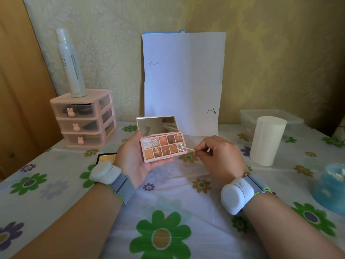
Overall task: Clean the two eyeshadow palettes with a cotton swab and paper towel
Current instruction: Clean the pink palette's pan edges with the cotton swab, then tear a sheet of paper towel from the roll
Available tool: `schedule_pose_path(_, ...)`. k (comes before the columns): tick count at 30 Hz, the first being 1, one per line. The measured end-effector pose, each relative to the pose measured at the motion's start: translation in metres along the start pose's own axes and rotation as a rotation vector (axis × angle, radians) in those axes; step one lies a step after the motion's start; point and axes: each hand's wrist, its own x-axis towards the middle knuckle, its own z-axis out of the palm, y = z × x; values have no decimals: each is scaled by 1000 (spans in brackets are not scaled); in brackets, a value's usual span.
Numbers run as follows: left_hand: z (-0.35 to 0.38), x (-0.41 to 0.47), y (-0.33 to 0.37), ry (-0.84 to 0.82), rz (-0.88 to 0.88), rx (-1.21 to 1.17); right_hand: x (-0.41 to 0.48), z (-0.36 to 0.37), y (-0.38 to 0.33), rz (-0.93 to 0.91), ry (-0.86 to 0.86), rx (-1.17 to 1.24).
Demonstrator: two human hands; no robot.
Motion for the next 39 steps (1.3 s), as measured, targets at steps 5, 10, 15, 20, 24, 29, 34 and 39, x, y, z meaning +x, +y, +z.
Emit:
schedule_pose_path(5, 3, -4, -2, -11, -14, 61, -1, -1, -1, 39, 49, 40)
schedule_pose_path(10, 2, -5, -7, -35, -68, 139, -2, -1, -1, 133, 40, 54)
schedule_pose_path(15, 3, -6, -12, -61, -105, 164, 4, -27, 14, 338, -33, -128)
schedule_pose_path(20, 3, -7, -12, -43, -99, 179, 5, -48, 28, 521, -291, -485)
schedule_pose_path(24, 5, -8, -11, -38, -98, 178, 8, -48, 36, 583, -330, -578)
schedule_pose_path(29, 7, -8, -15, -53, -138, 184, 12, -39, 37, 629, -383, -667)
schedule_pose_path(34, 9, -9, -17, -53, -151, 228, 9, -40, 45, 606, -404, -614)
schedule_pose_path(39, 8, -7, -17, -77, -154, 284, 5, -45, 40, 527, -343, -570)
